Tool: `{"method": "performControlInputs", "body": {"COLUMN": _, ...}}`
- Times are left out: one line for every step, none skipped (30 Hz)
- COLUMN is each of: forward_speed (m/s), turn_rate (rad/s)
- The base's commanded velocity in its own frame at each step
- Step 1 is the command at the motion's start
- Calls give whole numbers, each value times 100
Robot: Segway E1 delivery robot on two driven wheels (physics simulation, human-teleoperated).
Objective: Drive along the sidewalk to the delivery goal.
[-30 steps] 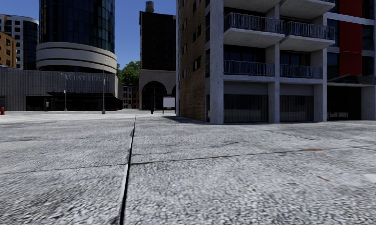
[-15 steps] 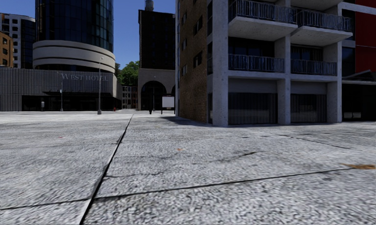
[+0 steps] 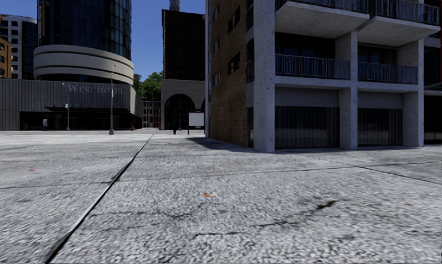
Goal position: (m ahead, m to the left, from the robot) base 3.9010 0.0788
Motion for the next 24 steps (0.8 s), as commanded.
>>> {"method": "performControlInputs", "body": {"forward_speed": 200, "turn_rate": 0}}
{"method": "performControlInputs", "body": {"forward_speed": 200, "turn_rate": 0}}
{"method": "performControlInputs", "body": {"forward_speed": 200, "turn_rate": 0}}
{"method": "performControlInputs", "body": {"forward_speed": 200, "turn_rate": 0}}
{"method": "performControlInputs", "body": {"forward_speed": 200, "turn_rate": 0}}
{"method": "performControlInputs", "body": {"forward_speed": 200, "turn_rate": 0}}
{"method": "performControlInputs", "body": {"forward_speed": 200, "turn_rate": 0}}
{"method": "performControlInputs", "body": {"forward_speed": 200, "turn_rate": 0}}
{"method": "performControlInputs", "body": {"forward_speed": 200, "turn_rate": 0}}
{"method": "performControlInputs", "body": {"forward_speed": 200, "turn_rate": 0}}
{"method": "performControlInputs", "body": {"forward_speed": 200, "turn_rate": 0}}
{"method": "performControlInputs", "body": {"forward_speed": 200, "turn_rate": 0}}
{"method": "performControlInputs", "body": {"forward_speed": 200, "turn_rate": 0}}
{"method": "performControlInputs", "body": {"forward_speed": 200, "turn_rate": 0}}
{"method": "performControlInputs", "body": {"forward_speed": 200, "turn_rate": 0}}
{"method": "performControlInputs", "body": {"forward_speed": 200, "turn_rate": 0}}
{"method": "performControlInputs", "body": {"forward_speed": 200, "turn_rate": 0}}
{"method": "performControlInputs", "body": {"forward_speed": 200, "turn_rate": 0}}
{"method": "performControlInputs", "body": {"forward_speed": 200, "turn_rate": 0}}
{"method": "performControlInputs", "body": {"forward_speed": 200, "turn_rate": 0}}
{"method": "performControlInputs", "body": {"forward_speed": 200, "turn_rate": 0}}
{"method": "performControlInputs", "body": {"forward_speed": 200, "turn_rate": 0}}
{"method": "performControlInputs", "body": {"forward_speed": 200, "turn_rate": 0}}
{"method": "performControlInputs", "body": {"forward_speed": 200, "turn_rate": 0}}
